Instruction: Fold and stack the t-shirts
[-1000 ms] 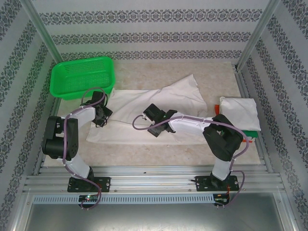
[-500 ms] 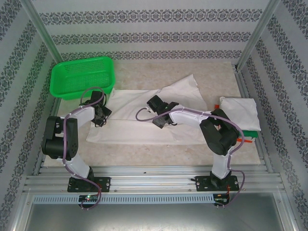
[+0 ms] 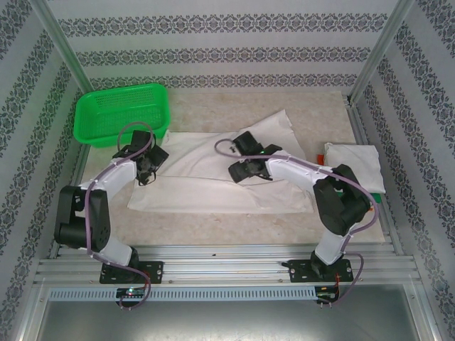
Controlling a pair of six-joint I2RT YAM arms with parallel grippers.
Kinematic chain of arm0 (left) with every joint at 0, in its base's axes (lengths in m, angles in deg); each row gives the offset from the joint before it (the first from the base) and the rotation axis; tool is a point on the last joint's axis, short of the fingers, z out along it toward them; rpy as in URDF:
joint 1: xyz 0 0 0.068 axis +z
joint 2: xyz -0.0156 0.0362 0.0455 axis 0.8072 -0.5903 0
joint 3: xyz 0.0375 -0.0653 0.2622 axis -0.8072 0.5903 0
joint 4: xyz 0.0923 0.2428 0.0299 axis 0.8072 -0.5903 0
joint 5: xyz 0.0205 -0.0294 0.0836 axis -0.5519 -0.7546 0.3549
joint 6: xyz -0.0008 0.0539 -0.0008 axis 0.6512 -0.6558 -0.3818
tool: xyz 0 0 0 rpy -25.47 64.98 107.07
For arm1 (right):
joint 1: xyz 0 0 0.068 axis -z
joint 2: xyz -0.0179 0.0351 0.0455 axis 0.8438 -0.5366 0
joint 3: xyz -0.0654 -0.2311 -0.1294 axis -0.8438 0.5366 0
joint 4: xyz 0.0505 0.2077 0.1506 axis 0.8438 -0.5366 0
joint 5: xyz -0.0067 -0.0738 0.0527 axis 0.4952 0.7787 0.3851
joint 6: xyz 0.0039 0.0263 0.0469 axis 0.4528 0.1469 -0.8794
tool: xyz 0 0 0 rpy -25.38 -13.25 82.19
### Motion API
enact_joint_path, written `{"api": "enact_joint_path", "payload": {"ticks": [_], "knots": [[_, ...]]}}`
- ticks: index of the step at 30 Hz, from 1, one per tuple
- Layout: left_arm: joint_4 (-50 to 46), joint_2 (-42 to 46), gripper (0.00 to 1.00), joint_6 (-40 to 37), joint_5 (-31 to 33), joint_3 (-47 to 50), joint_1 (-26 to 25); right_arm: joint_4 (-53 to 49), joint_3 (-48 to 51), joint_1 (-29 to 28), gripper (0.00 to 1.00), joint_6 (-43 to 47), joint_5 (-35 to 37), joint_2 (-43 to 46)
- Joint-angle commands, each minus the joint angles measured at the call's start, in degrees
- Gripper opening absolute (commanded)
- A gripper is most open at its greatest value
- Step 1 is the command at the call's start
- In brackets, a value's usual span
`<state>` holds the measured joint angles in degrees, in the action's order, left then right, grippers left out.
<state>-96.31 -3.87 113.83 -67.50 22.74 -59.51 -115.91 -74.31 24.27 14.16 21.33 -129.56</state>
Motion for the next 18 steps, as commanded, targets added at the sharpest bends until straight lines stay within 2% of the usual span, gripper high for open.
{"api": "enact_joint_path", "payload": {"ticks": [1,6,11,18], "knots": [[0.1,-0.1,0.90,-3.2,-2.1,1.7,-2.2,-2.4,4.6,4.3,0.78,-18.0,-11.4,1.1],[3.6,-0.8,0.90,-1.0,-6.0,7.4,-2.8,-2.6,10.6,8.2,0.76,-21.2,-10.7,4.4],[2.0,2.5,0.90,-1.2,-6.7,14.2,-3.0,-4.5,17.7,11.8,0.75,-21.8,-12.8,9.1],[-2.3,11.5,0.90,1.8,-6.9,22.9,-4.4,-6.3,24.9,11.7,0.76,-23.4,-11.9,12.3]]}}
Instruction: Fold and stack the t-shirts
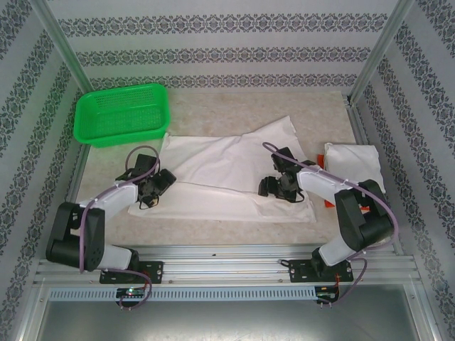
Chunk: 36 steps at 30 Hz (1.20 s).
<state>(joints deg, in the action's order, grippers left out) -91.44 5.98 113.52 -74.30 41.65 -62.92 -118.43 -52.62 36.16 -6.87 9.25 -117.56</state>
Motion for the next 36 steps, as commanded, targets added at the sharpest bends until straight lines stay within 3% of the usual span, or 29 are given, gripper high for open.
{"api": "enact_joint_path", "payload": {"ticks": [1,7,14,22,28,36], "knots": [[-8.1,2.7,0.90,2.7,0.2,4.9,-1.3,-3.5,3.8,-0.2,0.76,-2.7,0.2,0.8],[-12.9,9.2,0.90,5.8,0.1,7.9,-3.3,-3.8,2.6,-1.0,0.76,-2.0,-0.3,3.7],[-18.6,13.1,0.90,3.7,4.7,0.5,-4.1,-3.9,-2.4,-1.0,0.76,1.2,-0.2,7.5],[-11.8,-3.8,0.89,-1.5,8.3,-16.1,-0.4,2.5,-13.1,-1.0,0.75,2.0,-2.2,0.8],[-8.0,-20.0,0.75,-3.1,9.1,-29.9,2.5,6.5,-23.4,0.0,0.75,1.2,-2.3,-12.1],[-10.3,-33.7,0.75,-4.8,11.0,-43.0,5.1,2.6,-36.6,4.0,0.75,-0.6,-2.7,-28.4]]}}
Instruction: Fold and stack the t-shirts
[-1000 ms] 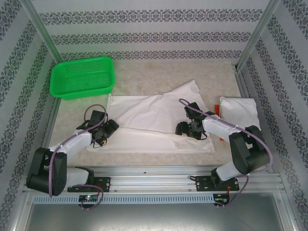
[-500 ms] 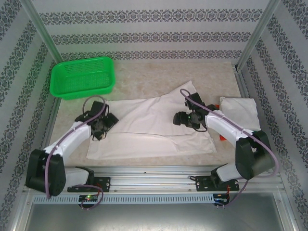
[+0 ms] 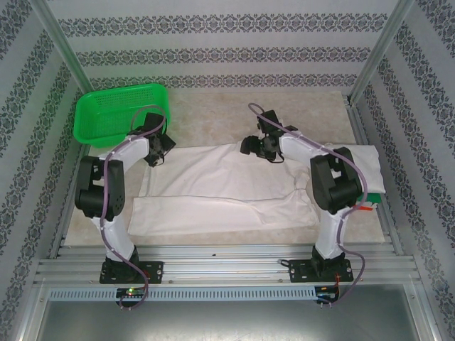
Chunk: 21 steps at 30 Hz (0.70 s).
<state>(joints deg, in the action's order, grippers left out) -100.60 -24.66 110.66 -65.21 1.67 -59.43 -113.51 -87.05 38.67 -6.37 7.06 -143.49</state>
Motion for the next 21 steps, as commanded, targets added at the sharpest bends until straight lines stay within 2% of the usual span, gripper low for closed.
{"api": "enact_joint_path", "payload": {"ticks": [1,7,13,21], "knots": [[-1.8,-4.4,0.75,-1.9,1.9,-4.0,2.1,-2.4,-2.2,2.2,0.75,-1.1,-0.4,-3.3],[-0.1,-4.2,0.77,-2.8,0.2,-3.5,2.9,-4.5,-1.0,6.0,0.75,-1.1,3.9,-5.0],[1.8,-0.6,0.83,-3.3,-2.3,-1.1,2.7,-4.4,-1.1,7.3,0.74,-2.8,2.4,-5.7],[2.2,3.3,0.79,-1.6,-1.9,0.8,1.3,-4.0,2.5,7.2,0.73,-3.1,5.8,-0.2]]}}
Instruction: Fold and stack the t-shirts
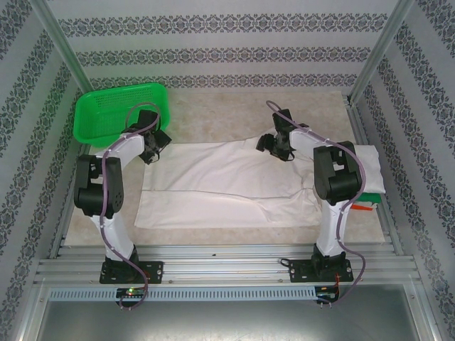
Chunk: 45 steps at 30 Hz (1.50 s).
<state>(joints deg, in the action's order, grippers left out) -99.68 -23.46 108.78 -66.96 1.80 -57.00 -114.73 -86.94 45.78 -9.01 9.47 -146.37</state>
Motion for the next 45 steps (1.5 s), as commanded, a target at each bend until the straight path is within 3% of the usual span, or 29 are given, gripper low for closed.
{"api": "enact_joint_path", "payload": {"ticks": [1,8,13,21,27,34,42,45], "knots": [[1.2,2.5,0.79,0.4,0.2,0.6,-1.7,-1.2,3.4,0.0,0.73,0.7,2.6,4.4],[1.9,3.6,0.79,1.0,2.4,0.4,-3.0,-0.8,-0.1,-5.6,0.75,6.8,-5.7,5.7],[0.6,2.6,0.77,0.1,6.6,-0.9,-2.3,-1.1,-4.1,-10.7,0.76,7.3,-6.2,2.9],[0.7,1.1,0.73,0.0,6.4,-2.5,-1.7,0.7,-6.6,-12.3,0.76,6.2,-11.3,-1.1],[1.4,1.4,0.70,1.8,5.5,-0.6,-2.6,-5.3,-7.9,-11.3,0.76,2.5,-9.9,-4.8],[1.6,0.0,0.69,2.6,5.3,-1.5,-5.0,-5.1,2.1,-6.4,0.75,0.1,-5.7,-0.9],[-0.4,-5.1,0.67,2.4,5.1,-8.6,-8.2,-3.8,3.8,-3.3,0.74,3.4,-8.5,2.9],[-4.8,-8.5,0.64,2.6,8.0,-14.4,-10.4,-2.5,4.3,-3.6,0.74,4.8,-9.8,5.6]]}}
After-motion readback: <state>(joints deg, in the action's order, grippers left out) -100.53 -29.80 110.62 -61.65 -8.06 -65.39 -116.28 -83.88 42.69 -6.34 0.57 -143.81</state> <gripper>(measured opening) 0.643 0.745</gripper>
